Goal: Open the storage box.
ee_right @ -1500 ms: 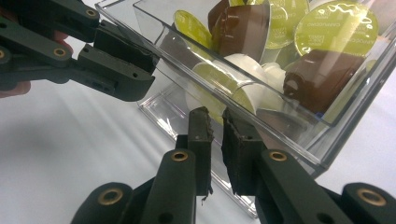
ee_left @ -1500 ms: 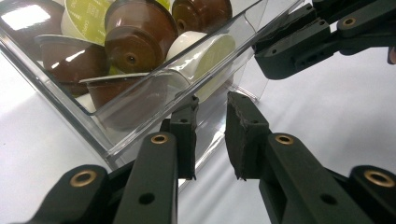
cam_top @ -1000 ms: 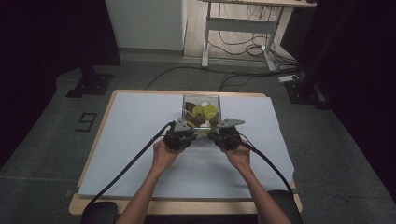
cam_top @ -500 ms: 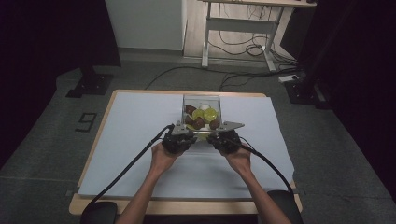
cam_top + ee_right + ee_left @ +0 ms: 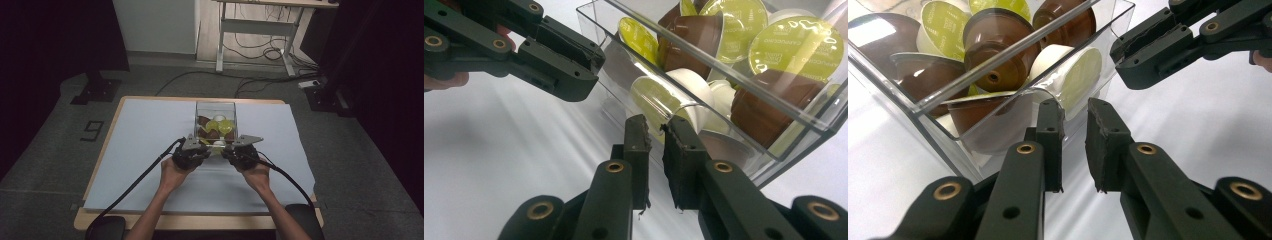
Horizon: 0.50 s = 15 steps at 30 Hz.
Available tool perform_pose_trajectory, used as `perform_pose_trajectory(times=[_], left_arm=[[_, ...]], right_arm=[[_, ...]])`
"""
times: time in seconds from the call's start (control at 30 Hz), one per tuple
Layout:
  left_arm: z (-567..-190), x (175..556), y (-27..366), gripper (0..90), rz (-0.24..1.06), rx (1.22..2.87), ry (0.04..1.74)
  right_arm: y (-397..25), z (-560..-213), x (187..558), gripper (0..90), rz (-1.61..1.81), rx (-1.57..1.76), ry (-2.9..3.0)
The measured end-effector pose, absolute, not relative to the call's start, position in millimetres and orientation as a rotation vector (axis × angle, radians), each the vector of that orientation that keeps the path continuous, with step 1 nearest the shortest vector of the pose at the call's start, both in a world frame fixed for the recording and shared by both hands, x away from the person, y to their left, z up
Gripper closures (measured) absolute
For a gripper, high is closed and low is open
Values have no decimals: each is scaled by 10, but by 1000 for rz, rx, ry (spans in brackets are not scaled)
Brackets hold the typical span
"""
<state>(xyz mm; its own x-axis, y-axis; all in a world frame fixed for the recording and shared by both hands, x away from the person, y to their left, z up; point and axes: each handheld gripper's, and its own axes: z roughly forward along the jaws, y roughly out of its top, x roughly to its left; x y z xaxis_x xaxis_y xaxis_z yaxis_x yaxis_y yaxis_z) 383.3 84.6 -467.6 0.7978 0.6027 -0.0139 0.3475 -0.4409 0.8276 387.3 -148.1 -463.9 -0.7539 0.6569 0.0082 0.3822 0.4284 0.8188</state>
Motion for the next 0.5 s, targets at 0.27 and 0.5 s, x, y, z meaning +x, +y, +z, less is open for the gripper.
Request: perform_pose_trajectory(times=[0.27,0.5], left_arm=[[-4683,3764,865,772,332,2064,698],[-4694,3698,870,777,315,2053,692]], right_arm=[[-1482,-4653,3801,791,1247,874,2384],[-1498,-4660,3730,789,1258,869,2389]])
